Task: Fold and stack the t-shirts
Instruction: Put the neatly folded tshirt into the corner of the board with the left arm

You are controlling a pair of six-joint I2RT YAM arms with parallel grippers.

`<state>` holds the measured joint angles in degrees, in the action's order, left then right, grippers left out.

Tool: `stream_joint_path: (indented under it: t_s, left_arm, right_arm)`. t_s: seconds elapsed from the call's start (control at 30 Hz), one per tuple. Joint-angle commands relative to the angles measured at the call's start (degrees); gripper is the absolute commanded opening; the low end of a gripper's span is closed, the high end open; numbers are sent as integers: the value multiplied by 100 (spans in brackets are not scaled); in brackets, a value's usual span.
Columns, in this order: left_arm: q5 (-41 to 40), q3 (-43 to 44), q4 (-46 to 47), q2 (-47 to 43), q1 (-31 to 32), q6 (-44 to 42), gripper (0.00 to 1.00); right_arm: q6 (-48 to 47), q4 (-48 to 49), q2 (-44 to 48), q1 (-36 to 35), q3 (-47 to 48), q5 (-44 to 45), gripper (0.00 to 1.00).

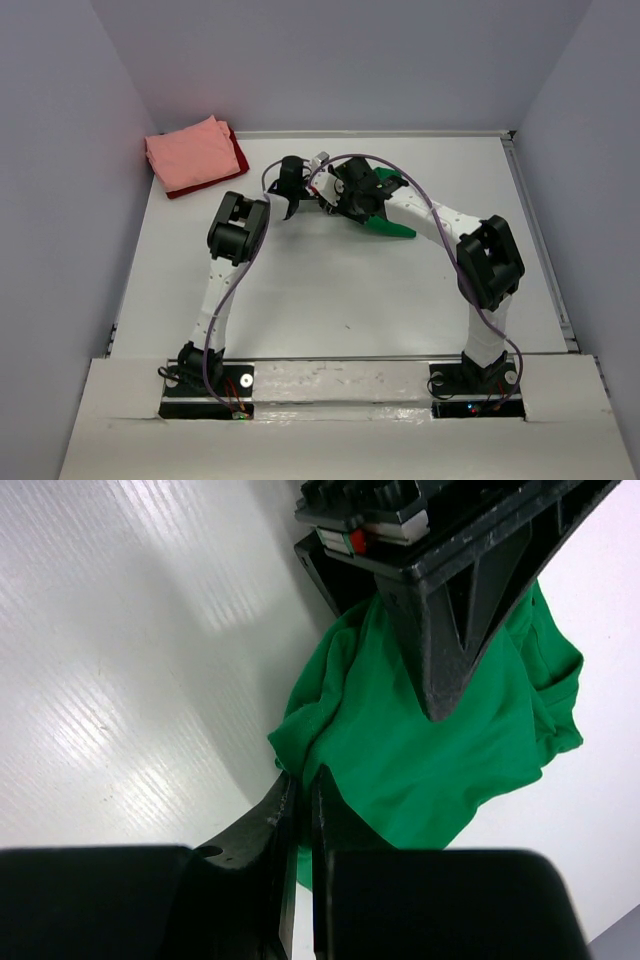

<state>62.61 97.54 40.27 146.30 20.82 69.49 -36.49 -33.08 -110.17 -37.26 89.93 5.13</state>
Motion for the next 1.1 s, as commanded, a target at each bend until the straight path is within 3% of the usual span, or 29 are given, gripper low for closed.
stream_joint_path:
  t_s: [0.0, 0.13, 0.33, 0.5, 0.53, 0.67, 0.7, 0.77, 0.8, 0.87, 1.07]
  left_arm:
    - [76, 196, 402, -260, 107, 240, 61]
    - [67, 160, 429, -304, 124, 240, 55]
    - [76, 108, 438, -348, 124, 240, 37]
    - [67, 73, 446, -365, 115, 223, 12]
    - [76, 73, 446, -357, 115, 222, 2]
    - [67, 73, 324, -400, 133, 108, 0]
    - [67, 81, 289, -400, 124, 82, 0]
    - [59, 90, 192, -427, 124, -41, 0]
    - [76, 90, 157, -427, 124, -59, 0]
    - [76, 90, 78, -444, 124, -138, 0]
    - [59, 64, -159, -558, 115, -436, 0]
  right_arm:
    - [-69, 12, 233, -71, 156, -73, 0]
    - [-77, 3, 198, -71, 156, -99, 0]
    - [-78, 12, 189, -71, 165, -117, 0]
    - [-86, 12, 189, -71, 121, -126, 0]
    - [-95, 12, 180, -71, 113, -126, 0]
    - [-86, 21, 180, -124, 86, -108, 0]
    - [-86, 30, 180, -124, 77, -91, 4]
    - [-95, 47, 180, -124, 60, -64, 28]
    - [-95, 47, 171, -124, 42, -73, 63]
    - [-104, 47, 206, -124, 33, -82, 99]
    - [281, -268, 347, -124, 366, -529, 100]
